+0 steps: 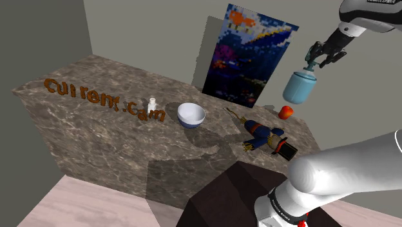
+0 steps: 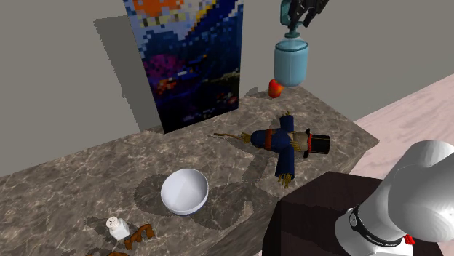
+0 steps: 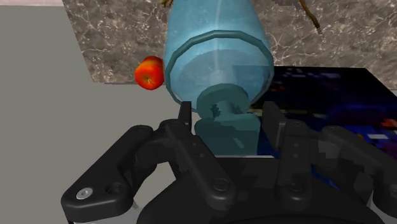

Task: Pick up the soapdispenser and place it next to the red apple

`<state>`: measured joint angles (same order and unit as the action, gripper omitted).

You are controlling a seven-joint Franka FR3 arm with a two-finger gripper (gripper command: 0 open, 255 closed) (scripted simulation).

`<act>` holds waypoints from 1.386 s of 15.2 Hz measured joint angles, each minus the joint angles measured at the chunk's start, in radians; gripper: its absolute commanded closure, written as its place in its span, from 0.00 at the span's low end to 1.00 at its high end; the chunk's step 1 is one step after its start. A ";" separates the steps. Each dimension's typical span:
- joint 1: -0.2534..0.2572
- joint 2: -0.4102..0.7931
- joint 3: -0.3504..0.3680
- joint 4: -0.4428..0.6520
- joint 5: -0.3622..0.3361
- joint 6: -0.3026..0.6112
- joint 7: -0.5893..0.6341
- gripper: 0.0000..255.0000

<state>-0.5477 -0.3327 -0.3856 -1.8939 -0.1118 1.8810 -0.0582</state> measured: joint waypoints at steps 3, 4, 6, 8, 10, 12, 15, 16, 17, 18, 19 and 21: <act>-0.008 0.069 -0.062 0.037 0.033 0.032 -0.077 1.00; -0.012 0.085 -0.079 0.049 0.043 0.036 -0.100 1.00; -0.020 0.140 -0.122 0.070 0.077 0.065 -0.158 1.00; -0.028 0.200 -0.158 0.115 0.117 0.073 -0.211 1.00; -0.045 0.262 -0.197 0.156 0.165 0.081 -0.278 1.00; -0.064 0.332 -0.226 0.193 0.221 0.097 -0.337 1.00; -0.113 0.454 -0.260 0.298 0.318 0.079 -0.429 1.00; -0.134 0.496 -0.266 0.336 0.352 0.071 -0.458 1.00; -0.159 0.539 -0.270 0.371 0.386 0.066 -0.488 1.00; -0.186 0.580 -0.273 0.411 0.418 0.054 -0.515 1.00; -0.204 0.611 -0.271 0.432 0.441 0.056 -0.532 1.00; -0.210 0.620 -0.270 0.417 0.450 0.076 -0.545 1.00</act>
<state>-0.7572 0.2875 -0.6552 -1.4765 0.3387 1.9568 -0.6031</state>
